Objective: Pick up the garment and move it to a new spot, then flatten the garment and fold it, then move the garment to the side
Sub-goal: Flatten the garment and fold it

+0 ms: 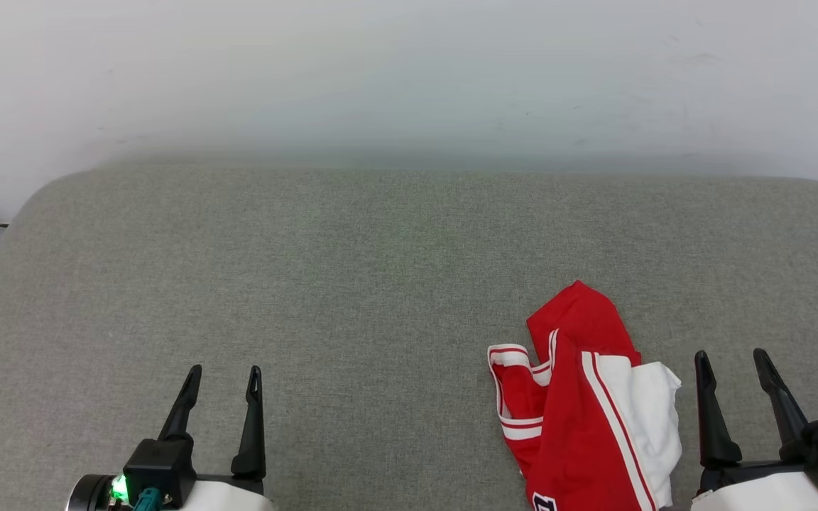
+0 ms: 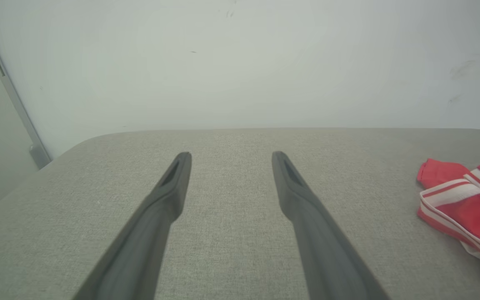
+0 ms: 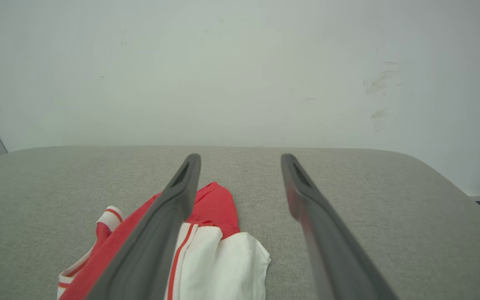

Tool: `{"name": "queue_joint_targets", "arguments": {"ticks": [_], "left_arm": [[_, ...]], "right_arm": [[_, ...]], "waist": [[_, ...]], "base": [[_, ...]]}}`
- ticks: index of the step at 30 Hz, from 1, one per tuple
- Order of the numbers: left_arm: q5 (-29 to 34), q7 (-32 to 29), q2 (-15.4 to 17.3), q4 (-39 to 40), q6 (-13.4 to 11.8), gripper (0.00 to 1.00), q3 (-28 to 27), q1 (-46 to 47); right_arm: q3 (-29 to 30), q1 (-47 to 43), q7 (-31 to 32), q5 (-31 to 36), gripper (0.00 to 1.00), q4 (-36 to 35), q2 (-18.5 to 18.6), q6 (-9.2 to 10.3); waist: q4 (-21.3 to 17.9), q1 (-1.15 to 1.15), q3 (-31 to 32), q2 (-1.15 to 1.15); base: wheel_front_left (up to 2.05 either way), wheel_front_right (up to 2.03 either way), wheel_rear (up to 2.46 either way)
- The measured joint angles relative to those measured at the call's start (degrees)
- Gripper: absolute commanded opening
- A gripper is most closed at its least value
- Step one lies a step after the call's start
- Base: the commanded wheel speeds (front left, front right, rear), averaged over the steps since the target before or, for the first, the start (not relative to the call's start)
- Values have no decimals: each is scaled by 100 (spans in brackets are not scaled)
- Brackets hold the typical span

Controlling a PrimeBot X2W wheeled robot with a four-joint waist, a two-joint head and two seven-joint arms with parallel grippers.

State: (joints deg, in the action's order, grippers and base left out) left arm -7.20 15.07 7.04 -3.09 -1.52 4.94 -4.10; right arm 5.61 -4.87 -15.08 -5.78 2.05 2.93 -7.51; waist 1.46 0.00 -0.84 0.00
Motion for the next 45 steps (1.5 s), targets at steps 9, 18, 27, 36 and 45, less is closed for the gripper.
{"name": "queue_joint_targets", "arguments": {"ticks": [9, 18, 27, 36, 45], "left_arm": [[152, 0, -198, -10, 258, 100, -247, -106], [264, 0, -291, -59, 407, 100, -389, -118], [345, 0, -366, -97, 491, 100, -502, -123], [353, 0, -392, -104, 524, 100, -510, -55], [350, 0, -403, -118, 563, 100, -483, 3]], "right_arm": [[4, -68, 0, -90, 100, 42, 0, 0], [-4, -70, 0, -97, 100, 67, 0, 0], [105, -13, 1, 21, 100, -8, 0, 0], [124, 968, 0, 557, 100, -422, 241, 0], [-1032, 1785, 1388, -24, 100, 547, 1661, 0]], "waist": [[3, 0, 22, 0], [-5, 0, 23, 0], [-18, 0, 41, 0], [17, 0, -10, 0], [122, 0, -143, 0]], "base": [[0, 0, 0], [0, 0, 0], [0, 0, 0], [0, 0, 0], [0, 0, 0]]}}
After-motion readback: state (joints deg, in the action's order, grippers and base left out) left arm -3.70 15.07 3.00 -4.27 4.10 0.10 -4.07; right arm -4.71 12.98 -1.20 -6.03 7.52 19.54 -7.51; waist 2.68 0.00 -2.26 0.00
